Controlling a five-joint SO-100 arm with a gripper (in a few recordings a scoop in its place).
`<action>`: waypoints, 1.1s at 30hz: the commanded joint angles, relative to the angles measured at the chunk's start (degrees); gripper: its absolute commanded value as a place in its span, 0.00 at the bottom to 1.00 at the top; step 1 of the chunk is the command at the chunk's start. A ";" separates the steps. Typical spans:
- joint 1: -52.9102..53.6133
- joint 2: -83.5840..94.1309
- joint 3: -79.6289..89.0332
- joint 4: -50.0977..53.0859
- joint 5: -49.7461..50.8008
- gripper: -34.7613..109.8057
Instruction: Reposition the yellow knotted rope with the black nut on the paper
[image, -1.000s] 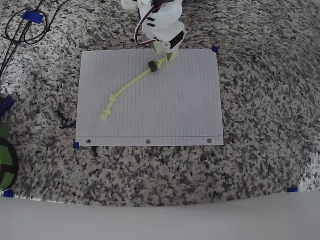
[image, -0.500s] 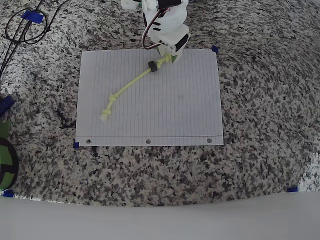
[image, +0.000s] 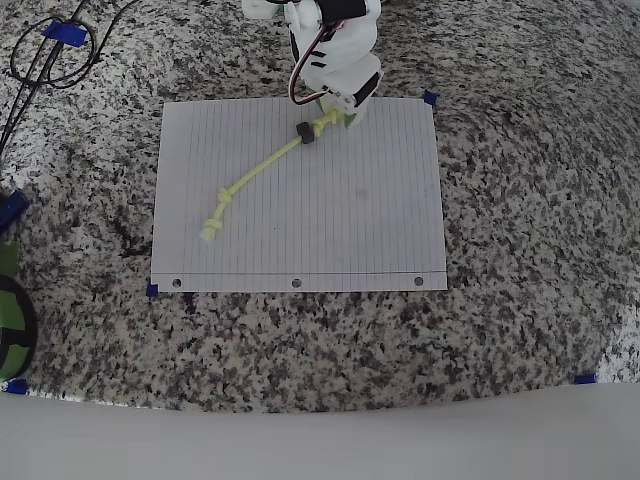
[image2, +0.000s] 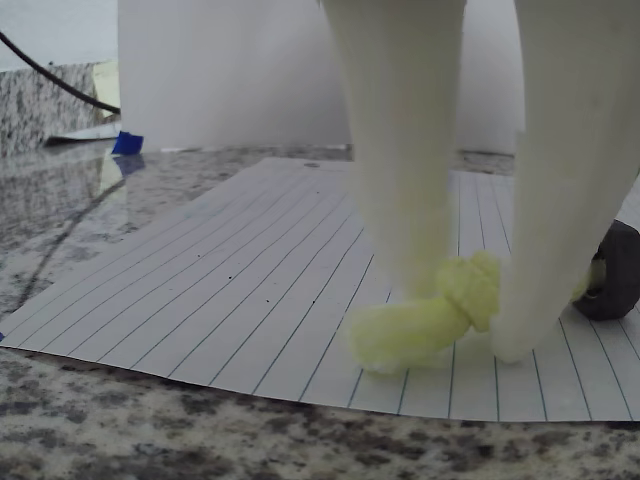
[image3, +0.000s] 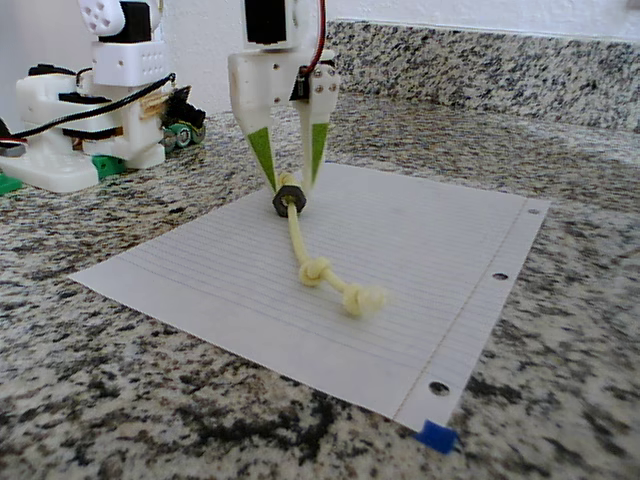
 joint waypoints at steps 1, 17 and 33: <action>-0.53 0.00 -1.76 -0.44 -0.18 0.24; 4.22 28.21 -0.88 7.82 -9.49 0.24; 16.26 63.46 -2.99 4.48 -32.87 0.24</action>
